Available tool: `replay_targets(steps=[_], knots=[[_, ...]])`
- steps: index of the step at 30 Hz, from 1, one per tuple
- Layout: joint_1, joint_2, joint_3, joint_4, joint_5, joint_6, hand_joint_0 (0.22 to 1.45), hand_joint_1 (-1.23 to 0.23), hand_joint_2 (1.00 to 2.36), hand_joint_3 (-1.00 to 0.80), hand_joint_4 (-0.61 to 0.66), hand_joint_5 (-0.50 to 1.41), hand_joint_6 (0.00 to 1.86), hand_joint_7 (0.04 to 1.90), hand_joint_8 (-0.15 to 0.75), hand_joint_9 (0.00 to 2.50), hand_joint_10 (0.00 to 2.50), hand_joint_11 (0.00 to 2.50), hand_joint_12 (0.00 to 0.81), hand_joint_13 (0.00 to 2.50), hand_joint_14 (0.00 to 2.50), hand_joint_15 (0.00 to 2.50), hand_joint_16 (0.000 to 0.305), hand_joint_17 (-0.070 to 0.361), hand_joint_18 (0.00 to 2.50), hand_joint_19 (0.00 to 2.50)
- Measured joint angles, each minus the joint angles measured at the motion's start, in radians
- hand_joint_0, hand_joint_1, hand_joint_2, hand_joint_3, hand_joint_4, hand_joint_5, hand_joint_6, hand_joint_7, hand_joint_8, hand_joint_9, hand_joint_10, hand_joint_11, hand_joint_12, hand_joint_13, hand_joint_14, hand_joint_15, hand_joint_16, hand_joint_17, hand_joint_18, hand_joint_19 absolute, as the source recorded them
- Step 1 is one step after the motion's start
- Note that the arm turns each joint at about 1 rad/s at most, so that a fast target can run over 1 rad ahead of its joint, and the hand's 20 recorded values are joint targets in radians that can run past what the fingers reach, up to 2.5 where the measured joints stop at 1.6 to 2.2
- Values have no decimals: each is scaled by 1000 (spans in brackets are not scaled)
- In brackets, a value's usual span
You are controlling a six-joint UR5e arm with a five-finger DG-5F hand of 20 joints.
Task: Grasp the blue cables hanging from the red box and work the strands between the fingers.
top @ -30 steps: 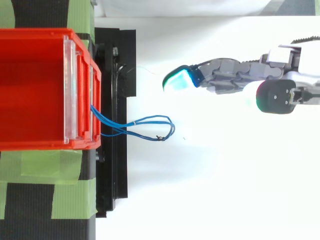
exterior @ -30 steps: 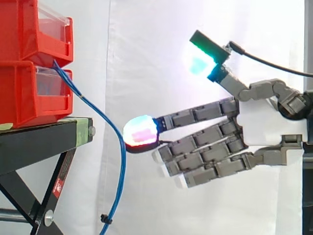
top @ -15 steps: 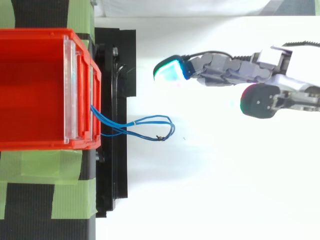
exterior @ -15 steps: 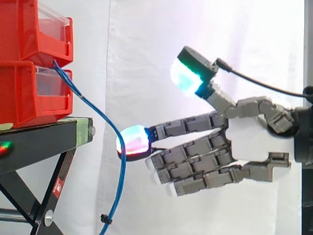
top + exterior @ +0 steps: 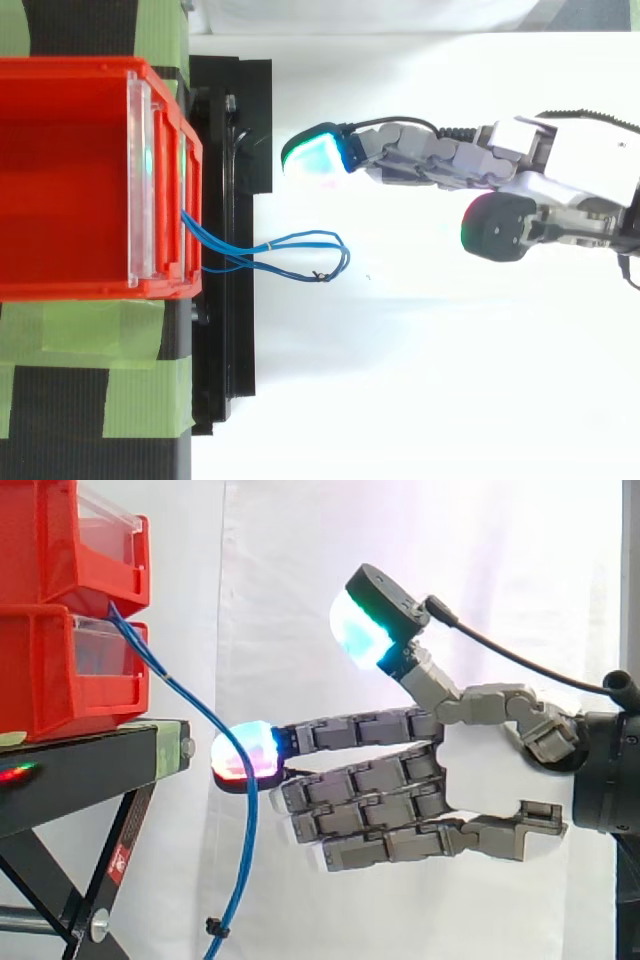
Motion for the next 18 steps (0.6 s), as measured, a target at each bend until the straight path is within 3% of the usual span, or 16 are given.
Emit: replay_targets(steps=[5,9,13,18], knots=[[16,-23,3,36,30,-19,634,-265,1000,-1000,157,-442,5,694,311,0,2,184,359,0,4,242,70,156,0,270],[21,-64,17,70,36,-10,634,-267,1000,-1000,157,-441,5,692,310,0,3,195,359,0,5,241,70,157,0,269],[23,-118,59,90,37,19,636,-267,1000,-1000,158,-438,5,692,312,0,3,202,360,0,4,244,69,156,0,273],[23,-142,110,77,37,9,637,-269,1000,-1000,158,-436,5,695,313,12,3,200,361,0,4,245,69,156,0,283]])
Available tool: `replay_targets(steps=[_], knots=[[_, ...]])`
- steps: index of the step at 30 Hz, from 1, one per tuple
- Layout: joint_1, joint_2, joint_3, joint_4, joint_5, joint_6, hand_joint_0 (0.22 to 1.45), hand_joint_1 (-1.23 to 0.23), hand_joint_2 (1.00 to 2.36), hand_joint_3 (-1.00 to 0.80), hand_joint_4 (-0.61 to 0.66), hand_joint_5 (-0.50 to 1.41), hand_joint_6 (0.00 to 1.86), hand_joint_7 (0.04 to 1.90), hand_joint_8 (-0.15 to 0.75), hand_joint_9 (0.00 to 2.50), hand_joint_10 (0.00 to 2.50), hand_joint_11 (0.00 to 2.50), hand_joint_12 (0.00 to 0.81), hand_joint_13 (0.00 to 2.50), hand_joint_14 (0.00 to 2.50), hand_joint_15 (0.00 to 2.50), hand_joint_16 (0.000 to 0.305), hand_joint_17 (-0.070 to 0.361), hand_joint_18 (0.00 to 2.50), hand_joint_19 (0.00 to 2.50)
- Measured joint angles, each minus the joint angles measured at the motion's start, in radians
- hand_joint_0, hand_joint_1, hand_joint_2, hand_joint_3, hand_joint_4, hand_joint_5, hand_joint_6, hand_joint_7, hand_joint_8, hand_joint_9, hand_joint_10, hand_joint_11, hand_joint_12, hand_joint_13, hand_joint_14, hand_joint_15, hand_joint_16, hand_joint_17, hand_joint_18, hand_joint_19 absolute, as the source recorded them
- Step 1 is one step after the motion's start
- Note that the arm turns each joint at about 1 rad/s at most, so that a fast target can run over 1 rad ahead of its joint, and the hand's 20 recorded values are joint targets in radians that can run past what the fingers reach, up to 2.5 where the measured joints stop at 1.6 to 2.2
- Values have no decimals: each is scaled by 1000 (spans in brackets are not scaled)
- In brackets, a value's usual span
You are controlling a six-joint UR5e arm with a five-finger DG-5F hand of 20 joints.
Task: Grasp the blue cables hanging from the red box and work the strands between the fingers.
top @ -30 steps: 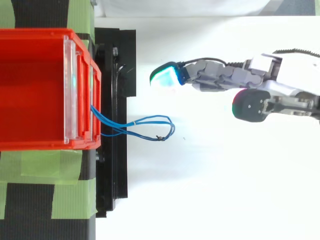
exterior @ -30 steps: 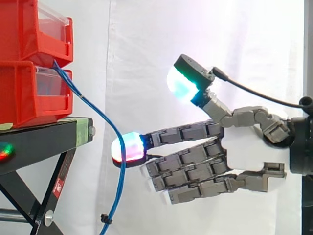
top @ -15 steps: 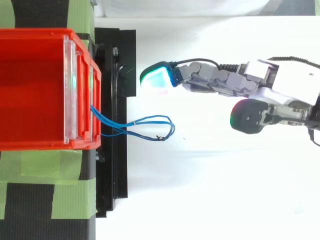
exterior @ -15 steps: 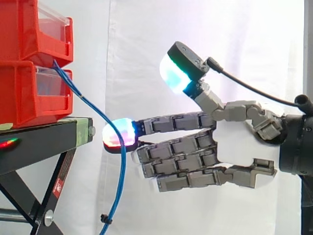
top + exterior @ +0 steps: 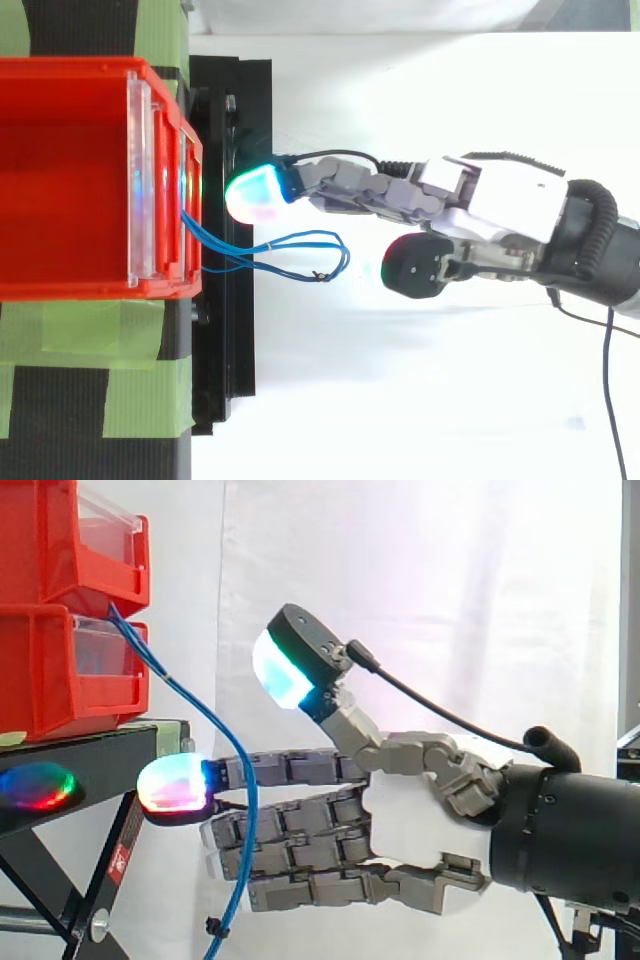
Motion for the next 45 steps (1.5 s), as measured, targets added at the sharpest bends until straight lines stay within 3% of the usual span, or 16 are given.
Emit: replay_targets(steps=[7,26,32,38,45], knots=[[3,-2,9,-14,1,-32,640,-272,1000,-1000,159,-432,5,695,314,28,3,223,363,0,5,251,69,155,0,289],[9,-2,10,-82,-3,-35,651,-280,1000,-1000,157,-427,5,692,318,60,3,234,362,0,5,267,67,151,0,316],[9,-2,31,-103,-2,-35,653,-281,1000,-1000,157,-426,5,691,319,64,3,234,362,0,5,265,67,150,0,321],[9,-2,79,-184,-2,-40,653,-282,1000,-1000,157,-425,5,690,319,70,3,236,365,0,5,272,67,150,0,328],[9,-2,118,-329,-4,-42,654,-283,1000,-1000,157,-425,5,692,321,79,3,244,364,0,5,277,66,149,0,323]])
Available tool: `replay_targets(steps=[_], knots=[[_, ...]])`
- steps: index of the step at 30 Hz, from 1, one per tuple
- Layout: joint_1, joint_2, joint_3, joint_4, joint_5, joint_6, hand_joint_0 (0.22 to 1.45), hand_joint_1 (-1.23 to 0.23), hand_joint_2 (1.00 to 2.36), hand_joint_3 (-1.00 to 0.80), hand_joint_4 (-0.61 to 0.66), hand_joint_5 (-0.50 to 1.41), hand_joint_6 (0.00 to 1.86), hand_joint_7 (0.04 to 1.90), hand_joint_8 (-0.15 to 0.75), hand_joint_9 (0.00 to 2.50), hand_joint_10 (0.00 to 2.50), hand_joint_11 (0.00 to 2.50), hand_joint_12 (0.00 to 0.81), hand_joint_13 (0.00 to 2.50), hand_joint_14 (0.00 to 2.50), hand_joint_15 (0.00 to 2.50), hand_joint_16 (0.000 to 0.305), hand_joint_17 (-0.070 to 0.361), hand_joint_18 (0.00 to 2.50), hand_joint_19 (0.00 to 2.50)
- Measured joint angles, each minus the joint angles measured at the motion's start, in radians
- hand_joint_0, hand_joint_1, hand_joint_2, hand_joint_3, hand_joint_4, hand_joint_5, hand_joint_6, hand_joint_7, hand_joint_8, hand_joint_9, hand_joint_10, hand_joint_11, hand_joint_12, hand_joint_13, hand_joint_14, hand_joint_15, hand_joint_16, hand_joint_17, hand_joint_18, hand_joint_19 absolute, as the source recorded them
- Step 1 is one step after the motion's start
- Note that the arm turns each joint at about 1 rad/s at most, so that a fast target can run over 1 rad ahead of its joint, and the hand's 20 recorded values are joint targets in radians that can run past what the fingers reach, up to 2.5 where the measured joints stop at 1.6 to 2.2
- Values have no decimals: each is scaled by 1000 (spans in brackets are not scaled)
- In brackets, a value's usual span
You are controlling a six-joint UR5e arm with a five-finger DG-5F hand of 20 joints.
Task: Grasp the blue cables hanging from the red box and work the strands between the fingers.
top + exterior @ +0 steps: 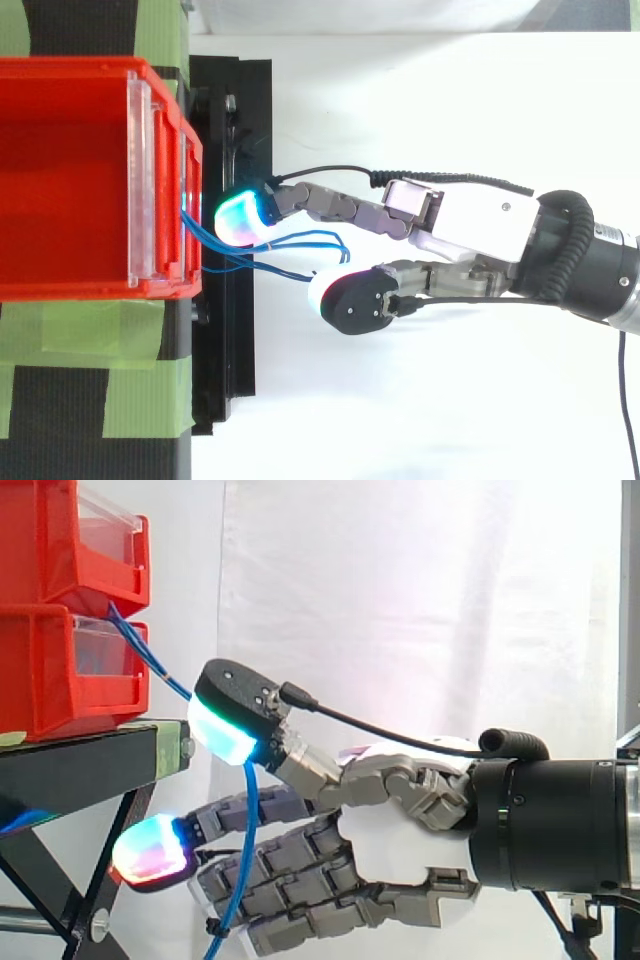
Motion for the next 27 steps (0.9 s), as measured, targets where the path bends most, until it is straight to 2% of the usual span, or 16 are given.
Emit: replay_targets(steps=[5,10,12,27], knots=[[-1,0,3,-36,-22,-2,655,-283,1000,-1000,157,-425,6,691,322,84,3,256,364,0,6,278,66,149,0,330],[-10,-1,3,-25,-109,-6,656,-284,1000,-1000,157,-424,5,692,321,85,4,253,364,0,6,282,67,150,0,338],[-11,0,3,-16,-128,-5,656,-284,1000,-1000,157,-424,5,690,321,85,4,254,363,0,6,286,67,150,0,337],[-16,0,3,-5,-175,6,657,-284,1000,-1000,158,-423,5,692,321,89,4,255,365,0,6,288,67,150,0,352]])
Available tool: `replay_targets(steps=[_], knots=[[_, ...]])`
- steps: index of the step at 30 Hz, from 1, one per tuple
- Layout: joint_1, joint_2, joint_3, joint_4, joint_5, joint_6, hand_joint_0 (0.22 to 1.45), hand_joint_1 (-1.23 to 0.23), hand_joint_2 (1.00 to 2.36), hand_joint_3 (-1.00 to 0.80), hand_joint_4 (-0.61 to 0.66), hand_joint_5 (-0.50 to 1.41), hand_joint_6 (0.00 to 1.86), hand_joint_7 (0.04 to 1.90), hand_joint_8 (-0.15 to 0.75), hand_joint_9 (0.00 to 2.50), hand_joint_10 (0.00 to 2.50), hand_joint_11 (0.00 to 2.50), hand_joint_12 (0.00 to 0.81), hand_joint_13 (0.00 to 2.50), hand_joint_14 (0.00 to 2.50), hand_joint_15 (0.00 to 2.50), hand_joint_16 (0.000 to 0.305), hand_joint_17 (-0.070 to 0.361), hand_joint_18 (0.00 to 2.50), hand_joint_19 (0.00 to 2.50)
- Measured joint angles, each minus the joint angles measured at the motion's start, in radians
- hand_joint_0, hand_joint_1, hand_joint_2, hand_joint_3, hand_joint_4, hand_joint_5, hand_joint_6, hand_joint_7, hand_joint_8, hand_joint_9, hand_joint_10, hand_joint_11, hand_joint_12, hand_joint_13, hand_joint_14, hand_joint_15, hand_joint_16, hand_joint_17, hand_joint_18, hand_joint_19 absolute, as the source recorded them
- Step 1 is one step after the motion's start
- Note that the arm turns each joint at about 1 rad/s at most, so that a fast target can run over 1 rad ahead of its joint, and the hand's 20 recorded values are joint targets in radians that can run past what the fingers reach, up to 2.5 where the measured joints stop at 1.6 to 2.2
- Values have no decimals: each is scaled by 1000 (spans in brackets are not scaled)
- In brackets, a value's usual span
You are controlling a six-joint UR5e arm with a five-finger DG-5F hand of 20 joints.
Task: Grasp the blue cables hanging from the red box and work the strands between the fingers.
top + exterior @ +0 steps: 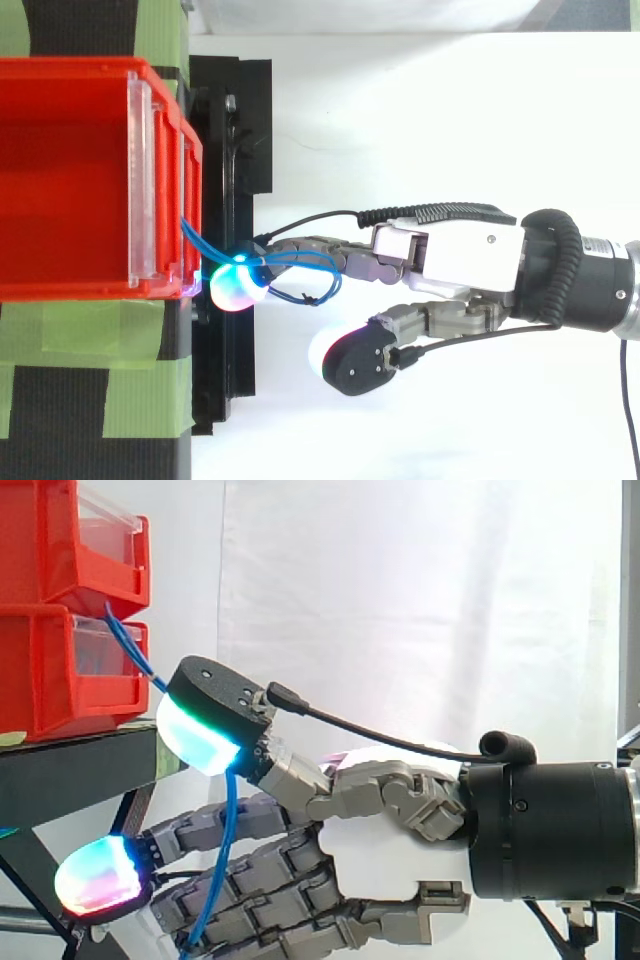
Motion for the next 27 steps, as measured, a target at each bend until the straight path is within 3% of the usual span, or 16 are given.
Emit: replay_targets(steps=[14,27], knots=[[-18,3,0,-1,-47,1,659,-285,1000,-1000,161,-417,5,692,330,130,4,297,368,0,6,299,66,149,0,358],[-26,25,0,-10,-56,-3,671,-346,1000,-1000,204,-303,5,663,396,563,11,584,399,308,8,332,64,145,283,297]])
